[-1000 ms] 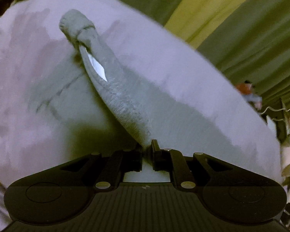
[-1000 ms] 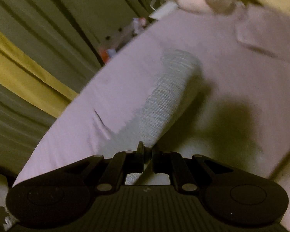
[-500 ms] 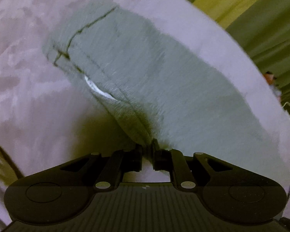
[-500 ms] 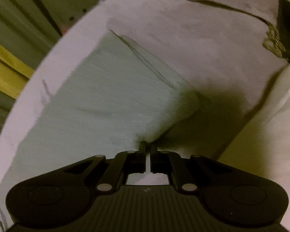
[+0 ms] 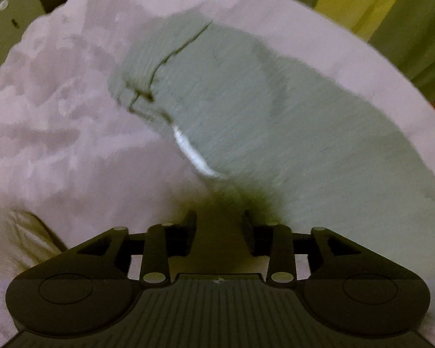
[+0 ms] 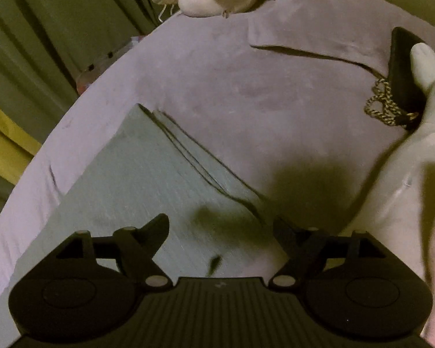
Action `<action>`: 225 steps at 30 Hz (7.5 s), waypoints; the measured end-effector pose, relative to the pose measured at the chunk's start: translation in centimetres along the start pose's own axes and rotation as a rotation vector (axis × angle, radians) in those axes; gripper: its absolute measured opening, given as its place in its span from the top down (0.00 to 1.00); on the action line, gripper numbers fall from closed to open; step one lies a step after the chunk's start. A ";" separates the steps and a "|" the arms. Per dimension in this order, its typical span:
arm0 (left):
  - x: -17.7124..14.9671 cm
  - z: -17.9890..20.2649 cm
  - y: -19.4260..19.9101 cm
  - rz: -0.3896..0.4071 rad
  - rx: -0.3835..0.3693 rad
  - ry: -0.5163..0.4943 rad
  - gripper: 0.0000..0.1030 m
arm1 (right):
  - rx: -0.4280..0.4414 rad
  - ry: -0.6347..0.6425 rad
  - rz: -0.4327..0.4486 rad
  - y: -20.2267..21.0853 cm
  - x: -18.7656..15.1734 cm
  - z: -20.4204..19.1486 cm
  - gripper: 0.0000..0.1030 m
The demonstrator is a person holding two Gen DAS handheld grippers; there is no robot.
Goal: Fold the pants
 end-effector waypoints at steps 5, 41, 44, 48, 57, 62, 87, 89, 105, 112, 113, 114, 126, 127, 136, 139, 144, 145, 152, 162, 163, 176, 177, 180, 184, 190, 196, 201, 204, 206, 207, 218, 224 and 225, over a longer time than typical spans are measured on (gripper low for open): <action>0.8 1.8 1.9 0.050 -0.005 -0.063 0.46 | -0.055 -0.097 -0.169 -4.3 -1.2 0.3 0.69; 4.0 10.7 -7.6 0.043 0.140 -0.370 0.24 | 0.453 0.830 -0.210 3.0 -12.6 -45.4 0.38; 4.0 9.6 -8.8 0.040 0.147 -0.380 0.17 | 0.534 0.970 -0.346 1.3 -19.0 -53.8 0.32; 3.0 7.9 -9.0 0.022 0.127 -0.423 0.14 | 0.572 0.996 -0.513 -1.8 -24.9 -59.6 0.31; 1.3 6.5 -8.6 0.027 0.117 -0.481 0.10 | 0.569 1.088 -0.733 -5.8 -31.2 -61.9 0.56; 1.5 6.5 -8.8 0.025 0.124 -0.482 0.07 | 0.583 1.173 -0.796 -4.9 -31.5 -61.5 0.76; 7.2 10.0 -8.9 0.037 0.059 -0.471 0.18 | 0.680 1.038 -0.654 -5.0 -27.5 -62.7 0.29; 9.7 11.2 -8.6 0.078 0.005 -0.454 0.15 | 0.668 1.063 -0.728 -5.3 -29.3 -62.4 0.44; 14.1 14.6 -15.6 -0.212 -0.232 -1.015 0.10 | 0.702 1.022 -1.020 -6.6 -31.4 -61.3 0.53; 12.0 16.1 -13.9 -0.088 -0.226 -1.488 0.23 | 0.723 1.049 -1.075 -6.7 -32.0 -61.2 0.50; 12.3 16.0 -13.5 -0.121 -0.262 -1.460 0.26 | 0.721 1.042 -1.082 -6.8 -32.0 -61.2 0.50; 12.5 15.8 -13.4 -0.164 -0.299 -1.416 0.31 | 0.726 1.044 -1.086 -6.9 -32.0 -61.3 0.50; 12.5 13.2 -11.1 -0.309 -0.461 -1.347 0.52 | 0.754 1.047 -1.127 -7.1 -32.6 -61.8 0.48; 12.4 13.3 -11.1 -0.310 -0.459 -1.362 0.52 | 0.756 1.042 -1.133 -7.2 -32.7 -62.0 0.49; 12.4 11.6 -10.1 -0.242 -0.424 -1.246 0.40 | 0.713 1.034 -0.970 -8.1 -32.8 -62.2 0.96; 12.0 9.5 -9.1 -0.208 -0.346 -1.253 0.16 | 0.788 0.996 -0.869 -6.8 -31.5 -62.0 0.96; 11.1 7.3 -11.1 -0.212 -0.173 -1.232 0.15 | 0.810 0.832 -0.872 -7.3 -29.8 -61.2 0.97; 11.0 7.5 -10.6 -0.195 -0.156 -1.237 0.20 | 0.798 0.804 -0.857 -7.6 -29.5 -61.3 0.97; 7.8 4.0 -9.9 -0.178 -0.162 -1.098 0.14 | 0.787 0.792 -0.738 -8.9 -28.4 -62.4 0.97; 6.0 2.6 -6.2 -0.135 -0.216 -0.953 0.11 | 0.799 0.785 -0.730 -3.9 -27.6 -61.1 0.93; 5.5 2.6 -6.7 -0.151 -0.201 -0.952 0.09 | 0.799 0.800 -0.776 -3.3 -29.0 -60.5 0.93; 1.9 -1.6 -4.2 -0.079 -0.119 -0.909 0.07 | 0.701 0.807 -0.633 -1.8 -27.4 -57.4 0.71; 1.9 -1.4 -4.2 -0.071 -0.110 -0.898 0.07 | 0.703 0.812 -0.661 -1.4 -28.2 -56.5 0.64; 1.7 -1.4 -3.9 -0.041 -0.088 -0.888 0.07 | 0.575 0.819 -0.729 -2.8 -29.6 -51.8 0.62; 2.2 -0.9 -2.9 0.008 -0.076 -0.818 0.08 | 0.449 0.634 -0.795 -5.7 -26.4 -44.2 0.73; 4.7 3.2 1.2 0.153 -0.114 -0.622 0.08 | 0.216 0.588 -0.480 -4.8 -17.0 -34.8 0.53; 3.8 12.2 4.2 0.304 -0.212 -0.547 0.07 | 0.335 0.656 -0.476 -1.4 -19.6 -32.6 0.34; -0.6 19.1 1.1 0.188 -0.291 -0.506 0.06 | 0.393 0.763 -0.516 -1.1 -23.8 -32.4 0.34; -4.0 22.3 -1.5 0.100 -0.315 -0.501 0.06 | 0.433 0.726 -0.527 -0.9 -21.9 -33.2 0.34; -6.2 24.2 -2.6 0.066 -0.339 -0.511 0.06 | 0.470 0.594 -0.468 -0.8 -16.6 -32.1 0.33; -7.0 25.1 -3.0 0.049 -0.353 -0.519 0.06 | 0.476 0.520 -0.435 -0.8 -14.0 -31.6 0.30; -14.3 35.1 -7.4 -0.047 -0.353 -0.801 0.06 | 0.636 0.335 -0.621 -3.8 -10.8 -35.6 0.39; -15.5 34.5 -8.9 -0.008 -0.296 -0.919 0.06 | 0.516 0.462 -0.647 -9.7 -13.9 -34.8 1.00; -15.7 34.3 -9.0 0.003 -0.288 -0.944 0.06 | 0.529 0.359 -0.651 -10.7 -12.1 -33.6 1.00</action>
Point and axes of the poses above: each gripper's, at about its wrist camera, not at the fingertips, and y roughly against the way its jaws point, z to its right, x to its top, the point moved 9 cm from there along -y, roughly the way its jaws point, and after that the axes turned 6 degrees about -x, right-handed, at the moved point
